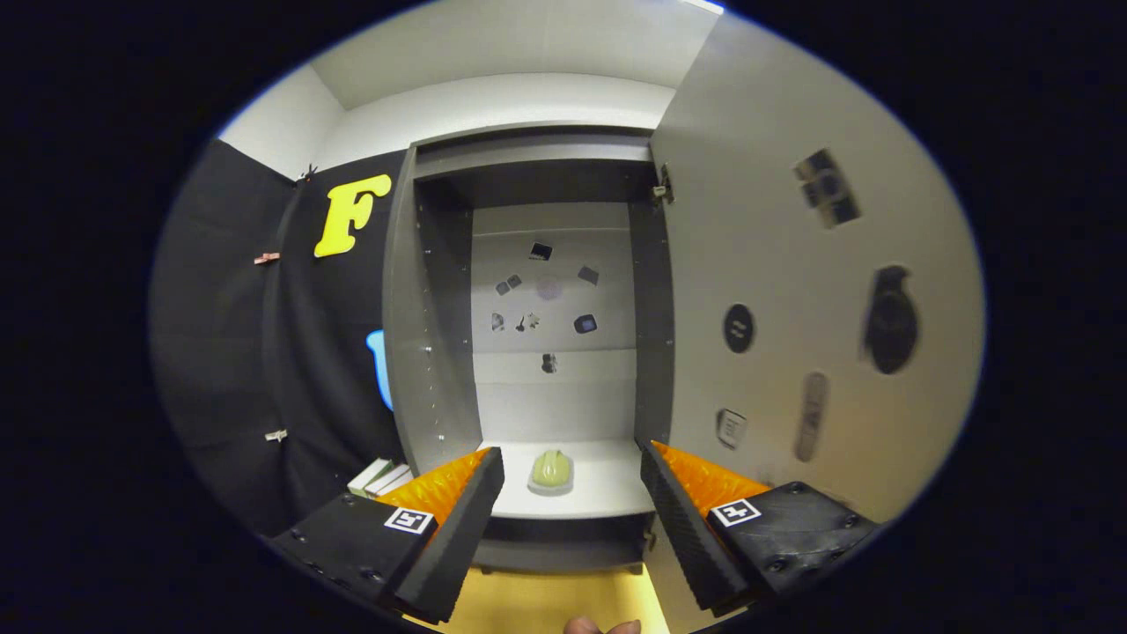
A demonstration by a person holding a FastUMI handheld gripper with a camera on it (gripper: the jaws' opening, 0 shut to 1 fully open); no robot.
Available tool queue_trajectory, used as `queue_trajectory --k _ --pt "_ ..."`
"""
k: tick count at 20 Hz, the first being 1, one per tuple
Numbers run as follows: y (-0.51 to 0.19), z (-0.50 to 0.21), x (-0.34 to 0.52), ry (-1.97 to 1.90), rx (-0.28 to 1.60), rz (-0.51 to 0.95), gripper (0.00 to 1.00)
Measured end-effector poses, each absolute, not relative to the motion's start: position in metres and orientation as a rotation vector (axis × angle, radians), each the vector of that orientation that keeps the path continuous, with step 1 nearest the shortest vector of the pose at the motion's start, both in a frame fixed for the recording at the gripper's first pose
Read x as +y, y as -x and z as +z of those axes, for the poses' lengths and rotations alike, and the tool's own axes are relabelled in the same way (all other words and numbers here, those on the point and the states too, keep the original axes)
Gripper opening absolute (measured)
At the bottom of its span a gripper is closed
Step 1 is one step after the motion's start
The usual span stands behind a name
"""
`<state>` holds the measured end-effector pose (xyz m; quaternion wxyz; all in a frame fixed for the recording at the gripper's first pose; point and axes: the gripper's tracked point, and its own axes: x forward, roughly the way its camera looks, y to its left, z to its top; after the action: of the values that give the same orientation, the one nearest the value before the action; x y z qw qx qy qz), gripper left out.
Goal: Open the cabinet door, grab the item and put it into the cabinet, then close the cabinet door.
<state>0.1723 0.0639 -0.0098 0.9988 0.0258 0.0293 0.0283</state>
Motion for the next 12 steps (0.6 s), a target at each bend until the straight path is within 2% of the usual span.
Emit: queue_trajectory --k 7,12 --pt "-0.068 -0.014 -0.012 -0.005 0.020 -0.017 0.98" --pt "-0.016 -0.013 -0.043 -0.009 -0.016 0.053 0.98"
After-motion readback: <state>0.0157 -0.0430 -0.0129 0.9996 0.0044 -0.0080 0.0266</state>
